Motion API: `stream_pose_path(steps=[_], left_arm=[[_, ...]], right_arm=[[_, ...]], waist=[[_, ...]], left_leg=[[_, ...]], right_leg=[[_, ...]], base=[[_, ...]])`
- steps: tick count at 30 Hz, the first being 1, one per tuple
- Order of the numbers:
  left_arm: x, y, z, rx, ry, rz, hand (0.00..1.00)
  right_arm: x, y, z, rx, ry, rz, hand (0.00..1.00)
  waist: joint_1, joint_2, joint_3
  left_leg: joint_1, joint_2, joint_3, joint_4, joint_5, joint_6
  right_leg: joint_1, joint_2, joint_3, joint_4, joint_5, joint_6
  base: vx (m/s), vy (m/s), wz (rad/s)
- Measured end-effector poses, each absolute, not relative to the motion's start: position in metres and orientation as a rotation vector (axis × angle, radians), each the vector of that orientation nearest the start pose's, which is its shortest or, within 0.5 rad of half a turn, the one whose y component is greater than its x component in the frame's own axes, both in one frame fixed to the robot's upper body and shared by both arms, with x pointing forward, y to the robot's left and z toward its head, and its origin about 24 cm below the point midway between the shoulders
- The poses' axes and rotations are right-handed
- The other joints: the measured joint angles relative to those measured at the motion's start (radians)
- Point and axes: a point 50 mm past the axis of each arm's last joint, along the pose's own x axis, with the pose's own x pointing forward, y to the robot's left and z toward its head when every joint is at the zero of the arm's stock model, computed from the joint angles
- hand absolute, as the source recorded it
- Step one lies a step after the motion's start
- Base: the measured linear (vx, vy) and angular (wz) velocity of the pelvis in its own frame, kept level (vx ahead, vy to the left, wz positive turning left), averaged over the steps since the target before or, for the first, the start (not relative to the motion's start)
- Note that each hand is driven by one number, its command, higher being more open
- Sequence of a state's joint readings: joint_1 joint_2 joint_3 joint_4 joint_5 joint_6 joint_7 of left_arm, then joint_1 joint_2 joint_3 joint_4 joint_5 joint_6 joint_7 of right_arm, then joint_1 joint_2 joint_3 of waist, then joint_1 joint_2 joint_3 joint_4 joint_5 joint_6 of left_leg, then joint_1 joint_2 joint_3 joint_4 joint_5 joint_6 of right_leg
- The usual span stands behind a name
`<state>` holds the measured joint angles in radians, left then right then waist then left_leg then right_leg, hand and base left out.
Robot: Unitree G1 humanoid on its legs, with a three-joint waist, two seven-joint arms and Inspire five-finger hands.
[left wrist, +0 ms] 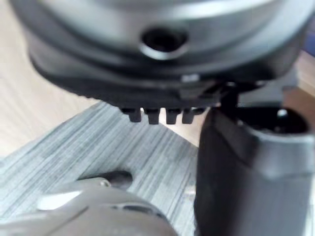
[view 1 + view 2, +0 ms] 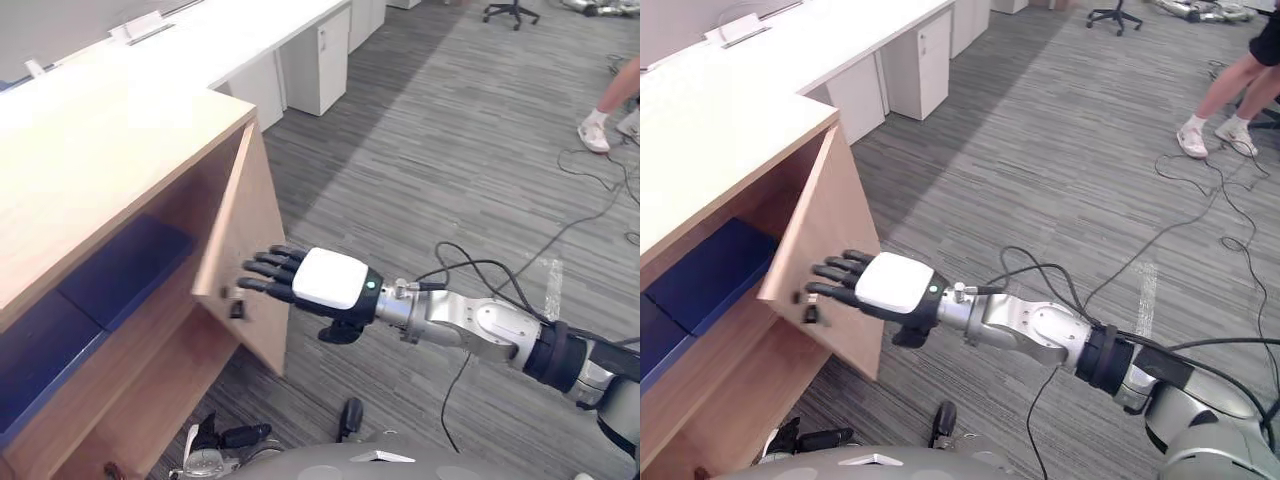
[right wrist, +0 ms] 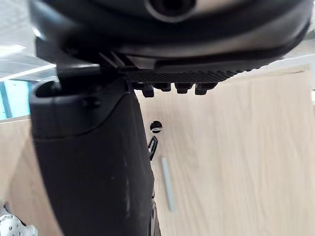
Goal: Walk over to the cabinet, pick up the folder, carry it to the office cabinet, place the folder inside the office cabinet, then close the office cabinet door
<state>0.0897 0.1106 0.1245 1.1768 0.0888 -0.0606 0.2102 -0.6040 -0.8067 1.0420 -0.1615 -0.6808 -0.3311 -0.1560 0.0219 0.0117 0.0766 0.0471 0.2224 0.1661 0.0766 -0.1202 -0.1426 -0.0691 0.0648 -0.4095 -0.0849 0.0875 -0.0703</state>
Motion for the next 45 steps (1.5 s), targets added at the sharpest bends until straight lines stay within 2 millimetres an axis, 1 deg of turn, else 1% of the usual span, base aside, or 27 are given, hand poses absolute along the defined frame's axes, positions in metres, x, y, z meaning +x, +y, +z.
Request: stream_pose_path(steps=[2,6,9,11,13,14,15,17,18,21,23,24,26,28,29,32,34,35,36,37,38,40,41,42,43,44,45], left_arm=[[0.063,0.221,-0.166,0.232,1.193,0.33,1.0],[0.057,0.229,-0.165,0.25,1.201,0.341,1.0],[0.057,0.23,-0.164,0.254,1.201,0.339,1.0],[0.058,0.229,-0.165,0.251,1.2,0.335,1.0],[0.06,0.226,-0.165,0.249,1.196,0.318,1.0],[0.062,0.223,-0.165,0.253,1.193,0.296,1.0],[0.063,0.221,-0.165,0.254,1.189,0.287,1.0],[0.066,0.216,-0.166,0.256,1.179,0.258,1.0],[0.067,0.215,-0.166,0.258,1.176,0.251,1.0],[0.069,0.211,-0.166,0.257,1.165,0.228,1.0],[0.066,0.21,-0.166,0.254,1.171,0.224,1.0],[0.067,0.21,-0.166,0.263,1.17,0.214,1.0],[0.068,0.209,-0.166,0.28,1.167,0.194,1.0],[0.068,0.207,-0.166,0.278,1.167,0.185,1.0],[0.068,0.206,-0.167,0.274,1.168,0.185,1.0],[0.066,0.202,-0.168,0.242,1.183,0.208,1.0],[0.064,0.201,-0.168,0.221,1.19,0.226,1.0],[0.062,0.202,-0.169,0.216,1.194,0.235,1.0],[0.061,0.204,-0.169,0.221,1.199,0.237,1.0],[0.06,0.208,-0.168,0.23,1.198,0.241,1.0],[0.059,0.208,-0.168,0.231,1.2,0.242,1.0],[0.058,0.208,-0.168,0.231,1.205,0.241,1.0],[0.057,0.209,-0.168,0.231,1.206,0.242,1.0],[0.057,0.209,-0.168,0.228,1.208,0.246,1.0],[0.061,0.209,-0.167,0.225,1.195,0.252,1.0],[0.069,0.213,-0.164,0.229,1.159,0.252,1.0],[0.071,0.217,-0.161,0.237,1.139,0.256,1.0]], right_arm=[[0.223,-0.06,0.097,-1.327,-0.975,1.022,1.0],[0.22,-0.058,0.092,-1.315,-0.956,1.035,1.0],[0.22,-0.061,0.085,-1.315,-0.918,1.038,1.0],[0.221,-0.071,0.069,-1.32,-0.819,1.034,1.0],[0.222,-0.088,0.045,-1.327,-0.663,1.011,1.0],[0.223,-0.108,0.023,-1.352,-0.511,0.989,1.0],[0.223,-0.117,0.014,-1.366,-0.442,0.976,1.0],[0.217,-0.158,-0.023,-1.419,-0.157,0.908,1.0],[0.213,-0.169,-0.033,-1.429,-0.082,0.892,1.0],[0.186,-0.214,-0.068,-1.49,0.215,0.846,1.0],[0.165,-0.229,-0.087,-1.457,0.373,0.791,1.0],[0.147,-0.235,-0.106,-1.362,0.54,0.69,1.0],[0.134,-0.236,-0.12,-1.268,0.669,0.597,1.0],[0.107,-0.237,-0.143,-1.016,0.936,0.342,1.0],[0.099,-0.239,-0.147,-0.957,0.999,0.264,1.0],[0.055,-0.254,-0.158,-0.559,1.253,-0.2,1.0],[0.042,-0.254,-0.16,-0.448,1.296,-0.321,1.0],[0.031,-0.25,-0.162,-0.38,1.322,-0.377,1.0],[0.021,-0.244,-0.164,-0.317,1.347,-0.43,1.0],[0.021,-0.241,-0.164,-0.306,1.346,-0.44,1.0],[0.022,-0.239,-0.165,-0.301,1.342,-0.439,1.0],[0.028,-0.234,-0.165,-0.287,1.328,-0.43,1.0],[0.029,-0.233,-0.166,-0.282,1.327,-0.429,1.0],[0.029,-0.23,-0.166,-0.258,1.327,-0.438,1.0],[0.03,-0.226,-0.167,-0.23,1.325,-0.44,1.0],[0.033,-0.223,-0.167,-0.195,1.314,-0.452,1.0],[0.034,-0.219,-0.168,-0.181,1.311,-0.451,1.0]], waist=[[0.003,-0.019,-0.012],[0.0,-0.053,-0.034],[0.001,-0.057,-0.036],[0.006,-0.055,-0.035],[0.012,-0.045,-0.029],[0.013,-0.034,-0.025],[0.015,-0.028,-0.021],[0.016,-0.008,-0.009],[0.016,-0.003,-0.006],[0.007,0.019,0.011],[0.0,0.027,0.012],[-0.007,0.03,0.013],[-0.02,0.031,0.014],[-0.029,0.039,0.011],[-0.029,0.041,0.009],[-0.029,0.056,0.0],[-0.032,0.064,0.006],[-0.045,0.058,0.009],[-0.06,0.028,0.017],[-0.059,0.021,0.016],[-0.058,0.017,0.016],[-0.055,0.009,0.02],[-0.056,0.01,0.022],[-0.056,0.019,0.028],[-0.057,0.021,0.027],[-0.06,-0.002,0.036],[-0.059,-0.024,0.043]], left_leg=[[0.005,-0.001,0.0,-0.011,0.01,-0.016],[0.007,-0.008,0.011,-0.009,0.013,-0.019],[0.008,-0.017,0.009,-0.01,0.012,-0.017],[0.007,-0.027,0.005,-0.009,0.01,-0.012],[0.016,-0.036,-0.002,-0.009,0.008,-0.01],[0.017,-0.041,-0.003,-0.009,0.004,-0.004],[0.017,-0.043,-0.003,-0.009,0.002,-0.001],[0.017,-0.056,-0.006,-0.008,-0.006,0.011],[0.018,-0.059,-0.006,-0.008,-0.008,0.013],[0.033,-0.071,-0.011,-0.009,-0.015,0.024],[0.045,-0.073,-0.017,-0.01,-0.02,0.029],[0.048,-0.075,-0.025,-0.008,-0.029,0.029],[0.049,-0.078,-0.038,-0.009,-0.029,0.03],[0.052,-0.091,-0.061,-0.01,-0.032,0.035],[0.052,-0.092,-0.064,-0.01,-0.034,0.038],[0.054,-0.124,-0.094,-0.012,-0.037,0.06],[0.069,-0.14,-0.11,-0.018,-0.036,0.074],[0.079,-0.164,-0.135,-0.021,-0.032,0.087],[0.102,-0.221,-0.18,-0.037,-0.02,0.111],[0.104,-0.255,-0.211,-0.042,-0.014,0.127],[0.104,-0.265,-0.222,-0.043,-0.013,0.132],[0.103,-0.278,-0.273,-0.045,-0.009,0.145],[0.102,-0.276,-0.288,-0.044,-0.007,0.149],[0.095,-0.268,-0.308,-0.042,-0.006,0.151],[0.066,-0.252,-0.343,-0.016,-0.007,0.146],[0.03,-0.25,-0.381,0.021,-0.017,0.13],[0.009,-0.259,-0.401,0.044,-0.022,0.122]], right_leg=[[0.0,-0.001,0.001,0.0,-0.003,-0.004],[0.002,-0.009,0.002,0.0,0.003,0.005],[0.004,-0.017,0.001,0.0,0.012,0.016],[0.006,-0.028,-0.002,0.0,0.015,0.017],[0.02,-0.038,-0.008,0.0,0.015,0.017],[0.023,-0.047,-0.011,0.0,0.016,0.019],[0.023,-0.051,-0.011,0.0,0.017,0.021],[0.025,-0.065,-0.012,0.001,0.023,0.029],[0.025,-0.068,-0.013,0.002,0.023,0.03],[0.044,-0.08,-0.024,0.005,0.02,0.039],[0.057,-0.083,-0.026,0.005,0.013,0.049],[0.063,-0.086,-0.031,0.005,0.01,0.055],[0.071,-0.091,-0.045,0.005,0.006,0.06],[0.086,-0.103,-0.065,0.005,0.0,0.072],[0.088,-0.107,-0.068,0.005,0.0,0.076],[0.104,-0.148,-0.105,0.024,-0.012,0.106],[0.08,-0.195,-0.12,0.14,-0.068,0.123],[0.048,-0.257,-0.134,0.276,-0.133,0.132],[-0.011,-0.372,-0.119,0.506,-0.205,0.119],[-0.067,-0.417,-0.031,0.624,-0.205,0.102],[-0.08,-0.419,0.021,0.642,-0.202,0.099],[-0.096,-0.388,0.2,0.664,-0.193,0.094],[-0.107,-0.373,0.244,0.672,-0.193,0.091],[-0.113,-0.338,0.318,0.666,-0.215,0.095],[-0.105,-0.265,0.422,0.605,-0.252,0.111],[-0.084,-0.214,0.48,0.503,-0.255,0.123],[-0.064,-0.212,0.48,0.459,-0.258,0.136]], base=[[0.03,0.208,-0.01],[0.05,0.206,-0.05],[0.07,0.223,0.04],[0.07,0.209,0.1],[0.09,0.233,0.13],[0.08,0.227,0.11],[0.09,0.277,0.08],[0.07,0.231,0.05],[0.1,0.255,0.05],[0.09,0.202,0.08],[0.07,0.169,0.08],[0.06,0.133,0.05],[0.04,0.108,0.22],[0.02,0.121,0.33],[0.01,0.142,0.26],[0.01,0.18,0.34],[0.02,0.242,0.39],[0.03,0.28,0.88],[0.02,0.226,1.05],[-0.01,0.138,0.89],[-0.01,0.118,0.6],[0.02,0.064,0.55],[0.04,-0.021,0.53],[0.05,-0.102,0.62],[0.04,-0.186,0.91],[0.02,-0.155,0.96],[-0.02,-0.197,0.94]])
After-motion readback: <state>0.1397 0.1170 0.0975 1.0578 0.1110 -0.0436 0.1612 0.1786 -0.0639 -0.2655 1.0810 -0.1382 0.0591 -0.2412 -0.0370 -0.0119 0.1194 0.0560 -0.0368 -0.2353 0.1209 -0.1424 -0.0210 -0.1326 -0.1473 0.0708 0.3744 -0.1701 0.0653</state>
